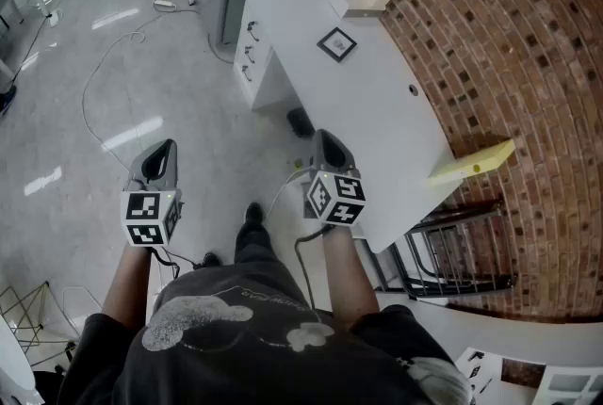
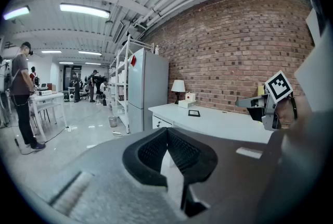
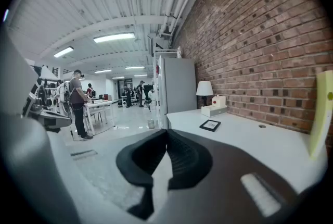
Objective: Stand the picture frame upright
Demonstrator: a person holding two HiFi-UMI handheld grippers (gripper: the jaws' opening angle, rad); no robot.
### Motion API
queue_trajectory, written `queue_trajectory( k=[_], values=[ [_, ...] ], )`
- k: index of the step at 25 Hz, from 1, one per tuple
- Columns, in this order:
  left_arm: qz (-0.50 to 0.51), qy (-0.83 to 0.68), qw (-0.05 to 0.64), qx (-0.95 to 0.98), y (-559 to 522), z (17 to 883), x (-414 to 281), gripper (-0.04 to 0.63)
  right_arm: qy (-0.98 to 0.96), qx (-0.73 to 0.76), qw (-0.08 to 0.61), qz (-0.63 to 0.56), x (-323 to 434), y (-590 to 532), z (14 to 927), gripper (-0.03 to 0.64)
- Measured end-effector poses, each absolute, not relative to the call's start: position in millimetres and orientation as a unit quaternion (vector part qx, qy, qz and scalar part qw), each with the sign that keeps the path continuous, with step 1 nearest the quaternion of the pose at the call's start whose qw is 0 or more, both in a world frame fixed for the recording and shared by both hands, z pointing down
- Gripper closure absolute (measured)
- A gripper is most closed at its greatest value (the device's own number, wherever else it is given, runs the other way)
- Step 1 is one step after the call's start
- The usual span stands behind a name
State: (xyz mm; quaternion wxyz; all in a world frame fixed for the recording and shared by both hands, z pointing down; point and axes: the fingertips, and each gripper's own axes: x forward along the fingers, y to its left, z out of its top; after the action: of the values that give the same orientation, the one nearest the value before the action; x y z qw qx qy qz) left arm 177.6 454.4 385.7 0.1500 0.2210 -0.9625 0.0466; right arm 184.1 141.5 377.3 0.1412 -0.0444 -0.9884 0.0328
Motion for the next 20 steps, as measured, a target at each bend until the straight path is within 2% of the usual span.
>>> queue_trajectory(
  k=[8,20],
  values=[
    [0.037,-0.963,0.145,0.223,498,377,223,0.586,-0.987,-0.048,0.148,0.038,238,188,378,0.612],
    [-0.008,-0.961,0.140,0.238,507,376,247,0.586,-0.986,-0.056,0.150,0.033,260,201,367,0.612]
  ],
)
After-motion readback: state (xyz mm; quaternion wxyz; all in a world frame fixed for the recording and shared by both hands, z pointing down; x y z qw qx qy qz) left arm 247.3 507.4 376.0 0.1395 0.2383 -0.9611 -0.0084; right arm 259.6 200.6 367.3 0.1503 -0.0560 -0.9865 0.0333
